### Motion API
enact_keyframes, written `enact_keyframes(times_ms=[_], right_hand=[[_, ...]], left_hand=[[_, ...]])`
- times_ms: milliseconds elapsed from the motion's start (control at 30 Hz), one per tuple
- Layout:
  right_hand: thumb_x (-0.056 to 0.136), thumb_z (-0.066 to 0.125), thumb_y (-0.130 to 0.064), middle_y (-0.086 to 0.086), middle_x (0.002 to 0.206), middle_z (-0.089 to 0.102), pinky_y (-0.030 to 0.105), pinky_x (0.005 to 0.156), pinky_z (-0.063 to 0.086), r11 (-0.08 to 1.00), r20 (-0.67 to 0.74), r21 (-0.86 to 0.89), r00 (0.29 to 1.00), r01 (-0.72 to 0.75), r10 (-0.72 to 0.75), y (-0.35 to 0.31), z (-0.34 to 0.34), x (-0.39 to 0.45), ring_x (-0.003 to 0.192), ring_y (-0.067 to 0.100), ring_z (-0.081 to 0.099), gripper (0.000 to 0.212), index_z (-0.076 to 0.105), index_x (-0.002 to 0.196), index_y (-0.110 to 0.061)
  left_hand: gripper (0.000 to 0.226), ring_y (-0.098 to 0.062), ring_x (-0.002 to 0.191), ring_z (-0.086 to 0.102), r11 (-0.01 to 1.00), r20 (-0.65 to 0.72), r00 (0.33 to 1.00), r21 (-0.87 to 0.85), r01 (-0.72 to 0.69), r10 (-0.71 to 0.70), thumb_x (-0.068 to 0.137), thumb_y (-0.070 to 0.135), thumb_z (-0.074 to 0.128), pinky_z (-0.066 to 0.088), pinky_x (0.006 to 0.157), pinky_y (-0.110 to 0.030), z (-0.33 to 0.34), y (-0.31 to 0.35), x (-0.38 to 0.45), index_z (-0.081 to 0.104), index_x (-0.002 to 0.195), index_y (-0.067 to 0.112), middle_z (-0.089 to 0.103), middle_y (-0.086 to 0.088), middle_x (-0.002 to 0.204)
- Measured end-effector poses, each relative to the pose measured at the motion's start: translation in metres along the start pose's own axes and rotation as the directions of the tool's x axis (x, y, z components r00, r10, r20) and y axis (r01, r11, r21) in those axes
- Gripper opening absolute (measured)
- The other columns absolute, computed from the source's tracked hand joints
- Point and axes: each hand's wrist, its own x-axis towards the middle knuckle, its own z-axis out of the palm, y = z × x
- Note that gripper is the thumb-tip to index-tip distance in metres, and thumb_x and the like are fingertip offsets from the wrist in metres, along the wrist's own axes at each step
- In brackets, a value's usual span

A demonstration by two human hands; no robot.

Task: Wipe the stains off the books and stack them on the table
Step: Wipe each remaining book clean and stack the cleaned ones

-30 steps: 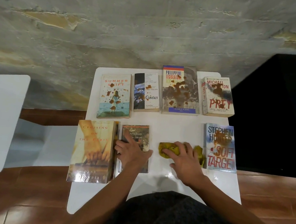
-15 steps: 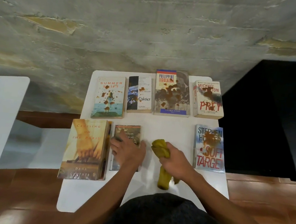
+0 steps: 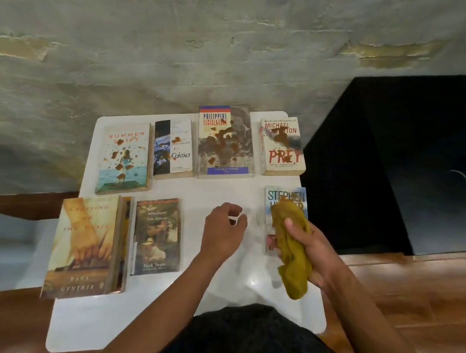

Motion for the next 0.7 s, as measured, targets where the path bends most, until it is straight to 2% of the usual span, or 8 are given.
enact_keyframes(times_ms=[67,133,233,333,400,500,600,700], right_hand=[[0.091,0.071,-0.024,0.017,0.111,0.073,0.050,0.080,0.061,0.963,-0.144,-0.251,0.981,0.094,-0.133,-0.004,-0.013,-0.012,0.099,0.034,0.072,0.034,0.065,0.122,-0.011],[0.092,0.069,-0.021,0.007,0.099,0.076,0.027,0.063,0.059,0.880,-0.246,-0.456,0.931,0.134,-0.269,-0.002,-0.033,-0.018,0.086,0.020,0.075,0.021,0.068,0.111,-0.012],[0.090,0.070,-0.033,-0.010,0.100,0.066,0.030,0.076,0.057,0.645,-0.301,-0.764,0.872,0.020,-0.385,0.014,-0.066,-0.011,0.089,0.012,0.068,0.017,0.064,0.103,-0.024],[0.090,0.069,-0.035,-0.018,0.108,0.052,0.023,0.080,0.048,0.336,-0.160,-0.942,0.855,0.017,-0.493,0.029,-0.078,-0.003,0.092,0.007,0.057,0.018,0.069,0.106,-0.027],[0.090,0.069,-0.038,-0.009,0.115,0.052,0.027,0.079,0.048,0.116,-0.044,-0.993,0.842,0.021,-0.537,0.038,-0.078,0.001,0.098,0.014,0.052,0.032,0.072,0.117,-0.021],[0.089,0.067,-0.047,-0.004,0.117,0.050,0.034,0.069,0.053,-0.043,0.000,-0.999,0.845,-0.027,-0.534,0.044,-0.069,0.004,0.101,0.018,0.046,0.041,0.069,0.124,-0.025],[0.088,0.064,-0.053,-0.002,0.117,0.049,0.031,0.059,0.052,-0.114,0.020,-0.992,0.830,-0.053,-0.557,0.052,-0.060,0.006,0.098,0.017,0.046,0.044,0.069,0.122,-0.026],[0.094,0.058,-0.051,-0.004,0.122,0.047,0.036,0.062,0.055,-0.088,-0.063,-0.988,0.852,-0.126,-0.520,0.054,-0.055,0.006,0.104,0.016,0.044,0.040,0.067,0.126,-0.029]], left_hand=[[0.031,-0.012,0.104,0.062,0.995,0.060,0.998,0.096,-0.028,0.022,0.095,0.032,0.066,0.048,0.088,-0.020,0.011,0.001,-0.004,0.061,0.123,0.021,0.063,0.004,0.125],[0.041,-0.014,0.116,0.058,0.978,0.125,0.991,0.198,-0.065,0.040,0.095,0.037,0.067,0.049,0.098,-0.029,0.024,0.000,-0.009,0.054,0.131,0.024,0.057,0.004,0.133],[0.062,-0.016,0.129,0.050,0.949,0.235,0.971,0.294,-0.111,0.041,0.092,0.046,0.068,0.047,0.103,-0.037,0.038,0.000,-0.010,0.041,0.144,0.028,0.048,0.004,0.142],[0.074,-0.016,0.128,0.050,0.950,0.338,0.940,0.279,-0.142,0.041,0.087,0.050,0.072,0.049,0.096,-0.036,0.052,-0.002,-0.007,0.033,0.148,0.034,0.048,0.004,0.142],[0.083,-0.018,0.129,0.051,0.941,0.366,0.929,0.296,-0.166,0.049,0.086,0.051,0.072,0.049,0.092,-0.036,0.059,-0.002,-0.006,0.024,0.153,0.036,0.048,0.003,0.141],[0.090,-0.021,0.128,0.050,0.904,0.360,0.933,0.390,-0.176,0.027,0.089,0.050,0.069,0.049,0.092,-0.036,0.063,0.000,-0.003,0.015,0.158,0.033,0.046,-0.001,0.140],[0.068,-0.018,0.129,0.049,0.889,0.309,0.951,0.429,-0.160,0.022,0.090,0.049,0.070,0.050,0.096,-0.037,0.064,-0.007,0.001,0.041,0.148,0.029,0.044,0.003,0.143],[0.058,-0.014,0.125,0.049,0.910,0.302,0.953,0.397,-0.118,-0.008,0.088,0.048,0.072,0.052,0.095,-0.036,0.067,-0.011,0.001,0.056,0.139,0.026,0.041,0.007,0.144]])
